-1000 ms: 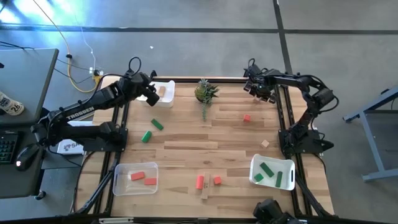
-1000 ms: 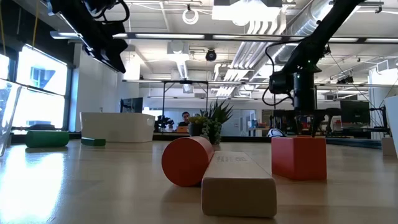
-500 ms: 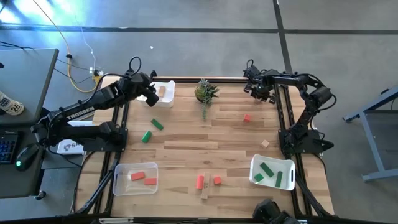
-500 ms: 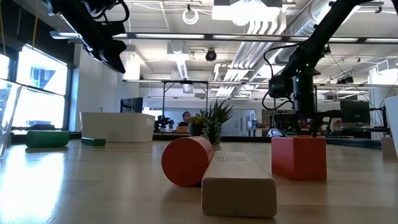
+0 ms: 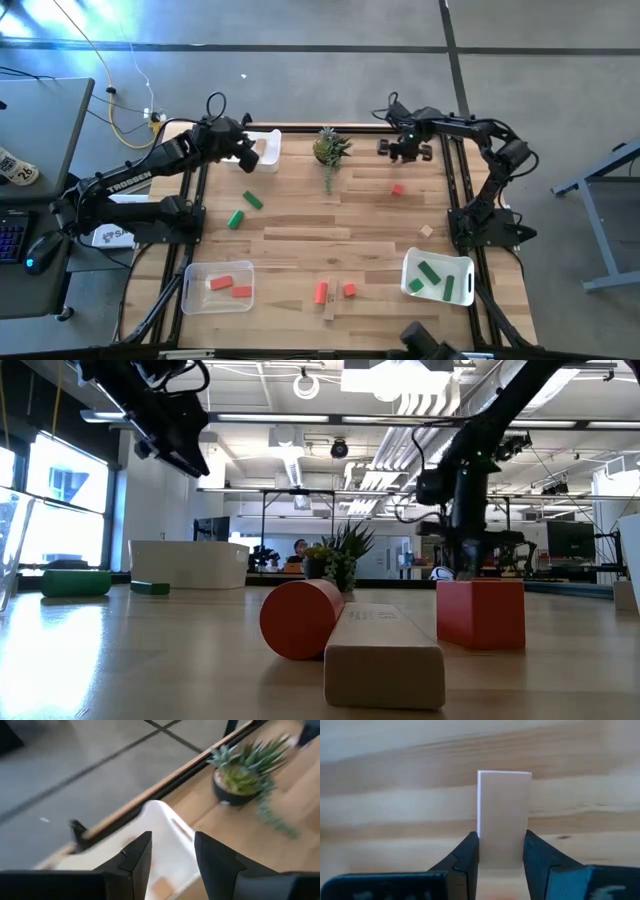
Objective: Sort & place blocks by color
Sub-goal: Put the brown block into the top white bin
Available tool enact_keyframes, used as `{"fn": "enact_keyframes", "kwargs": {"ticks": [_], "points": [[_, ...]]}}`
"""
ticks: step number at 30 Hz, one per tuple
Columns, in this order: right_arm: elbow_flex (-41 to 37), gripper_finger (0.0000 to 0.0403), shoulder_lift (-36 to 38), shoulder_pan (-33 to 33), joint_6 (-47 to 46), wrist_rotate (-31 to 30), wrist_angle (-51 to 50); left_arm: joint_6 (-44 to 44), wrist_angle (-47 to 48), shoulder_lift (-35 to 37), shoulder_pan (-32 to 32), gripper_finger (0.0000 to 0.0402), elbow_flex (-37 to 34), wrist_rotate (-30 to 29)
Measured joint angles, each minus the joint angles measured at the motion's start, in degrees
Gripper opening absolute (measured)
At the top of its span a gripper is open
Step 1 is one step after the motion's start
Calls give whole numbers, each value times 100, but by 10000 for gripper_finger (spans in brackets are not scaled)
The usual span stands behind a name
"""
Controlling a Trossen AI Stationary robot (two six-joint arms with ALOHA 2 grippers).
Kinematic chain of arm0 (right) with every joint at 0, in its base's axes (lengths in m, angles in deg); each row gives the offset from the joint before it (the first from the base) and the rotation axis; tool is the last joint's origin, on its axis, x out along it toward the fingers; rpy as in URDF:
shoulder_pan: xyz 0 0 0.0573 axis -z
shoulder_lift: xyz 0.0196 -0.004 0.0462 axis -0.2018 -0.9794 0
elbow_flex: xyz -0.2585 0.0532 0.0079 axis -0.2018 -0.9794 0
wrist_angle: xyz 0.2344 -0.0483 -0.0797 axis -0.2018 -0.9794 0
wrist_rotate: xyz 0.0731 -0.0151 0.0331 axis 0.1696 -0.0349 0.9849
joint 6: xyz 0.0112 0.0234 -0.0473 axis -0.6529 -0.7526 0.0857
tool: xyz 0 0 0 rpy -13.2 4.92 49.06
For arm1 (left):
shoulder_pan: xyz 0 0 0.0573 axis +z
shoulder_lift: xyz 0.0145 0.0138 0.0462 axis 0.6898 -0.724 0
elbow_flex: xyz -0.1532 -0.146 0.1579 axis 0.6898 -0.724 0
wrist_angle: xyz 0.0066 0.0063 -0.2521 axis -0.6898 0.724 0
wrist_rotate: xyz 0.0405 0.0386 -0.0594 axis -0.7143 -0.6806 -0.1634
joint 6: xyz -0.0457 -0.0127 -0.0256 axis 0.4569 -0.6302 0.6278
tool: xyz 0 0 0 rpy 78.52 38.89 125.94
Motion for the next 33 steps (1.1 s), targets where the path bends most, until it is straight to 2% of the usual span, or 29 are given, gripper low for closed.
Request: {"fn": "enact_keyframes", "kwargs": {"ticks": [4,11,19,23,27,33], "points": [[441,90,0,-291,480,122,-275,953,0,0,0,136,0,484],[1315,90,0,-738,1329,-56,-875,2191,2,0,-4,136,0,1048],[2385,90,0,-1307,2666,-58,-907,3685,2,0,-4,136,0,1392],[2866,90,0,-1639,3425,-138,-926,4143,1,0,-4,136,0,1422],[3275,90,2,-2027,4102,-535,-863,4414,0,0,-4,136,0,1436],[3494,90,11,-2629,4669,-954,-423,4610,-3,0,-13,136,0,1852]]}}
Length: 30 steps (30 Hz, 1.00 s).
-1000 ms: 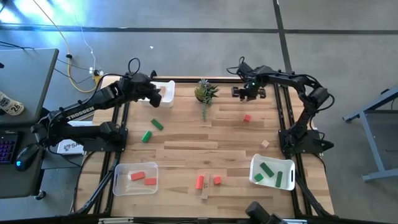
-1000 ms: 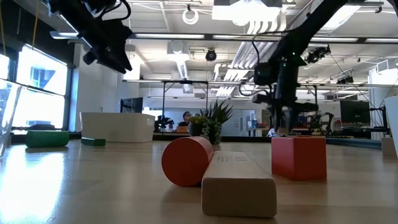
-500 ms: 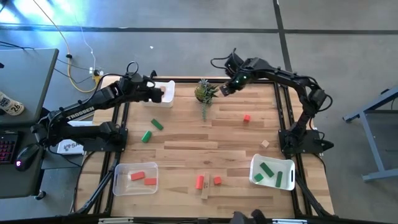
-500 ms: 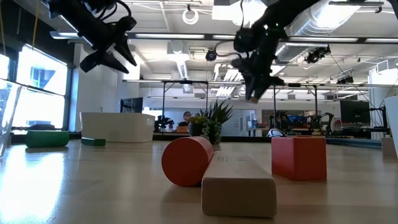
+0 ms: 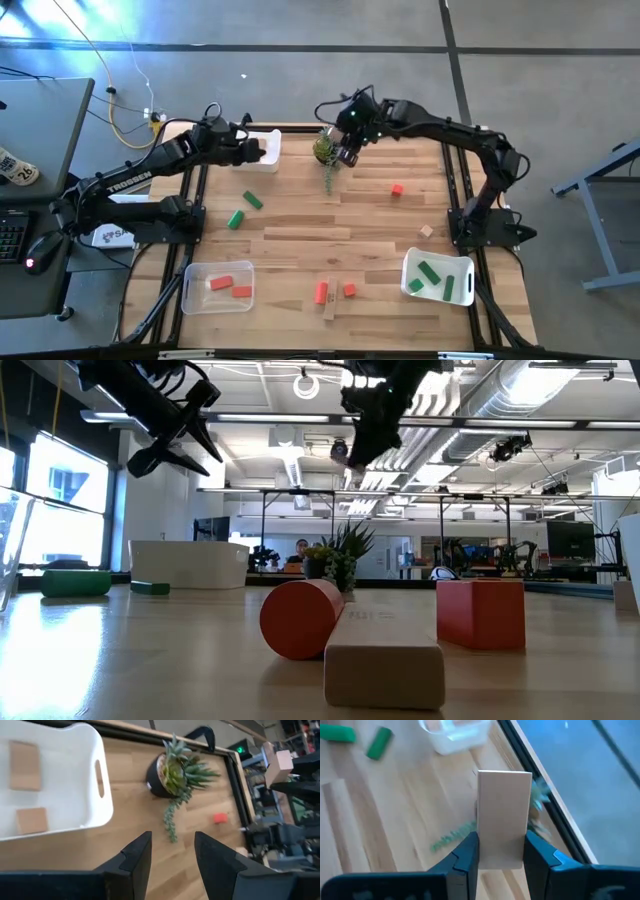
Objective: Sort & place blocks by color
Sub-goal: Put the brown block into the top white bin
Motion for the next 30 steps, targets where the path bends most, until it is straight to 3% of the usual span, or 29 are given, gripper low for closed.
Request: {"fn": "enact_keyframes", "kwargs": {"ticks": [9,20,30], "points": [[-4,90,0,-782,253,-632,284,83,-77,0,-472,136,1,258],[-11,90,-277,-1677,1080,-814,373,238,-706,-219,-1313,136,4,260],[-11,90,-671,-2279,1252,-1152,458,341,-1268,-721,-1993,136,4,261]]}}
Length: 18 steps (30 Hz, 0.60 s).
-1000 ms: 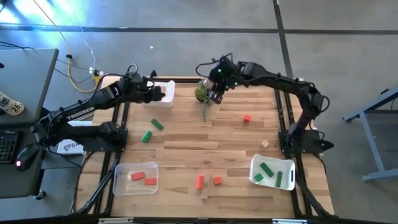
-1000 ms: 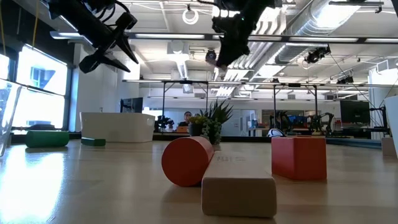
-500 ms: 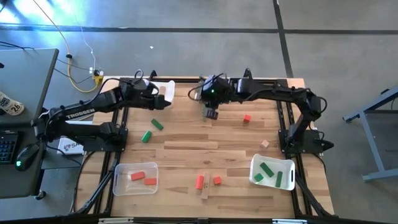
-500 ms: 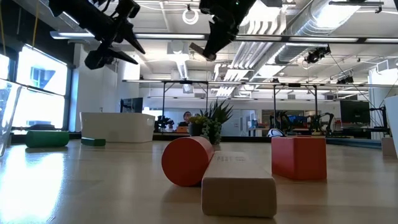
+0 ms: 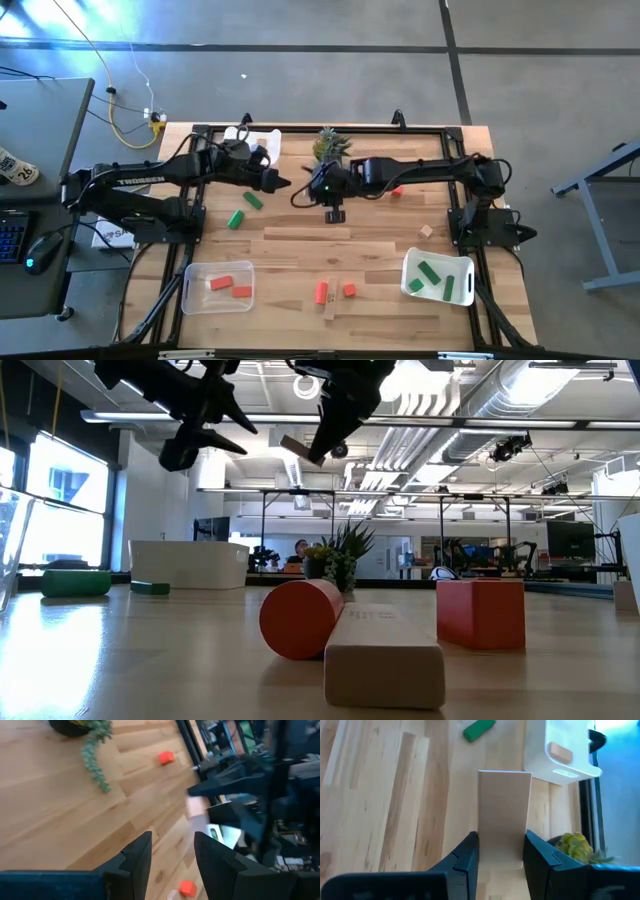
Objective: Sort & place blocks by color
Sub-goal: Put the brown block into the top white bin
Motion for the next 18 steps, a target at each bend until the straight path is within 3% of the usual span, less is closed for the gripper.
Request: {"fn": "enact_keyframes", "kwargs": {"ticks": [6,18], "points": [[0,90,-122,-208,-18,-457,111,1,-237,-269,-240,136,0,8],[-2,90,-175,-229,-207,-506,382,0,-810,-725,-519,136,0,27]]}}
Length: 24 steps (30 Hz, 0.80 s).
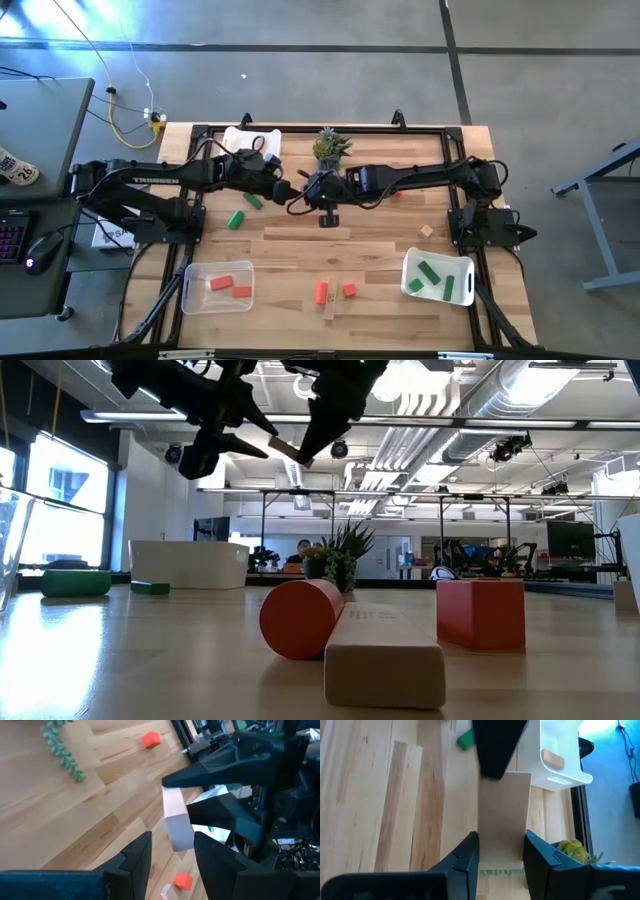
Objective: Sort & place blocks by color
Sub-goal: Put the brown block into the top white bin
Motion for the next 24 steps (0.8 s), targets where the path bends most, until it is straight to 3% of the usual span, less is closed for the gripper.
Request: {"fn": "enact_keyframes", "kwargs": {"ticks": [24], "points": [[-2,90,-2,0,-349,-136,295,-136,-620,-290,66,128,-2,-29]]}}
